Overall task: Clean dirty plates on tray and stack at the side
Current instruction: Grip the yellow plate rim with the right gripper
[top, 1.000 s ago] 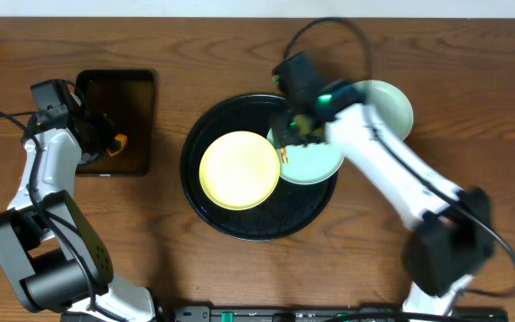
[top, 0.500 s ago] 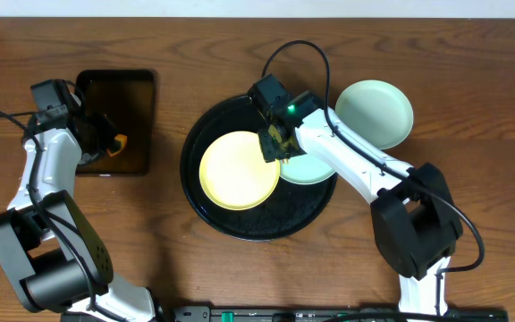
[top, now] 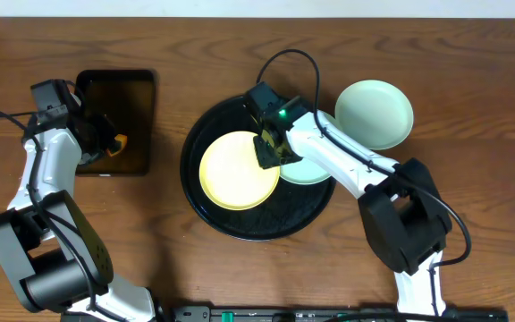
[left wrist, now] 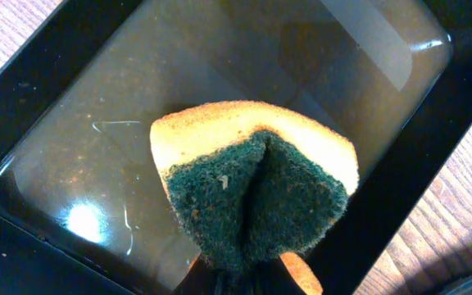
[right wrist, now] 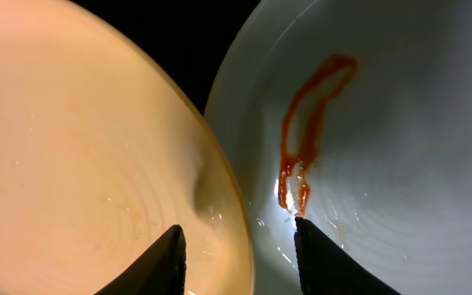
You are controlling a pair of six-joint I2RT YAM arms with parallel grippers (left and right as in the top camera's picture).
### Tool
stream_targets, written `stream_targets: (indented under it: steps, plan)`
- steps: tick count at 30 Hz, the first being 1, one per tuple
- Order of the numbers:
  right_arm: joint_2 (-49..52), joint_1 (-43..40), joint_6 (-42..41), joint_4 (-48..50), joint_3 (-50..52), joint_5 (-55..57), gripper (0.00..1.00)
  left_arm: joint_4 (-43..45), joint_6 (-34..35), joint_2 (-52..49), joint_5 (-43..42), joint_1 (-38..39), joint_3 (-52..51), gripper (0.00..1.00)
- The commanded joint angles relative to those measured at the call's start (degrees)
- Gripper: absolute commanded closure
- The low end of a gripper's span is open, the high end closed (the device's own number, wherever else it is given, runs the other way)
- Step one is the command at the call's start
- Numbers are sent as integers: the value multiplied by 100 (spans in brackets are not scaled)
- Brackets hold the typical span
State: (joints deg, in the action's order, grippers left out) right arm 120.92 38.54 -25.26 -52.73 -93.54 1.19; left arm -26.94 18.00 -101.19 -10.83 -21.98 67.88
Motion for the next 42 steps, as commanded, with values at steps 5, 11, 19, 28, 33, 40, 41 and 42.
stream_targets:
  steps: [5, 11, 19, 28, 33, 40, 41, 42]
  plan:
    - [94, 146, -90, -46, -4, -17, 64, -22, 4, 33, -55, -2, -15, 92]
    - [96, 247, -90, -42, 11, -9, 64, -24, 4, 33, -55, -2, -15, 92]
    - [98, 258, -111, -39, 66, 48, 64, -35, 4, 33, -55, -2, -15, 92]
    - [98, 280, -155, -39, 66, 46, 71, -37, 4, 33, -55, -2, -15, 92]
    - [98, 284, -155, -37, 74, 50, 70, -39, 4, 33, -57, -2, -15, 92]
    - [98, 402, -149, -22, 109, -149, 75, -39, 4, 33, -57, -2, -15, 92]
    - [96, 452, -149, -17, 107, -236, 75, -39, 4, 33, -55, -2, -15, 92]
    - [96, 501, -149, -15, 107, -291, 75, -39, 4, 33, -55, -2, -15, 92]
